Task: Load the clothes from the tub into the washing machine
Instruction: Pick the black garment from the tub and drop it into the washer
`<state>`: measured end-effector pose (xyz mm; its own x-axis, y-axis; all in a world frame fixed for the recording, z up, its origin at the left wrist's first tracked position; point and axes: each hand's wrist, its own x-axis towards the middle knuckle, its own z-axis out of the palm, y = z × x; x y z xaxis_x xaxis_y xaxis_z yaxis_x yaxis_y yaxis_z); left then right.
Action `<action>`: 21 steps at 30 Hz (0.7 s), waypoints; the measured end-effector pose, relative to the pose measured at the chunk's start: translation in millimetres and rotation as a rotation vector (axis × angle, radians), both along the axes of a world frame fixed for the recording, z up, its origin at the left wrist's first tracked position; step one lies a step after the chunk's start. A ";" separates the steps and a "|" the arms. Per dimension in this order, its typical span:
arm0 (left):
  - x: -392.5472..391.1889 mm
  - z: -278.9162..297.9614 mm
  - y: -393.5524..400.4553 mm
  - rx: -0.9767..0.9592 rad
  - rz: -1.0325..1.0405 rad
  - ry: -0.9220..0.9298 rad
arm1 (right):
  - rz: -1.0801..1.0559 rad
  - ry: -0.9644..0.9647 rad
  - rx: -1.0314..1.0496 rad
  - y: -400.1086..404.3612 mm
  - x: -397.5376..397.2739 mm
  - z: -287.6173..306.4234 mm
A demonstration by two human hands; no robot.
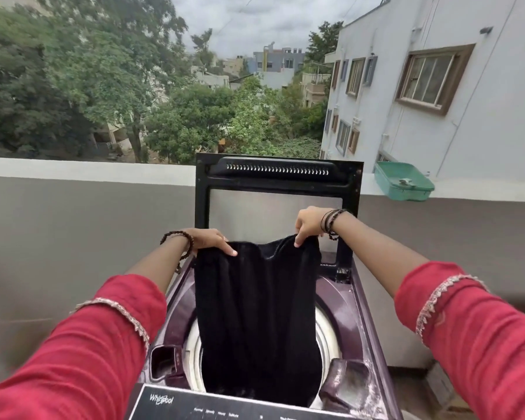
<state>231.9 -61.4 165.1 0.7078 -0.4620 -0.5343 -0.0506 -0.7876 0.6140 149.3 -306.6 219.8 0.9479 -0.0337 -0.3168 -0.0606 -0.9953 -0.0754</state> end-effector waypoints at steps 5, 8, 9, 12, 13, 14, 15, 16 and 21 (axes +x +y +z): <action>-12.7 -57.7 -21.5 -0.158 0.152 -0.124 | -0.102 0.002 0.088 3.4 -6.0 -59.7; -25.9 -116.9 -31.9 -0.071 0.175 -0.194 | -0.120 0.020 0.101 15.0 -11.1 -112.2; -29.7 -138.2 -34.7 -0.026 0.156 -0.182 | -0.138 0.042 0.117 19.0 -12.6 -132.5; -45.0 -187.5 -37.9 0.068 0.121 -0.088 | -0.168 0.193 0.125 30.3 -20.4 -188.0; -46.3 -198.9 -37.9 0.115 0.119 -0.070 | -0.164 0.235 0.116 32.5 -22.9 -202.1; -47.1 -209.2 -38.4 0.149 0.106 -0.049 | -0.154 0.245 0.106 33.1 -25.5 -214.3; -47.1 -218.1 -39.1 0.172 0.078 -0.037 | -0.148 0.230 0.099 33.2 -28.3 -223.2; -47.9 -223.7 -40.0 0.193 0.042 -0.025 | -0.140 0.201 0.092 32.8 -30.5 -230.1; -78.1 -215.2 -70.2 0.120 -0.044 -0.003 | -0.133 0.114 0.079 24.9 -41.1 -245.6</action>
<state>153.8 -131.5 -50.1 0.6902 -0.4253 -0.5855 -0.0880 -0.8524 0.5154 108.2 -281.7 -25.8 0.8946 -0.1276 -0.4283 -0.2042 -0.9692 -0.1377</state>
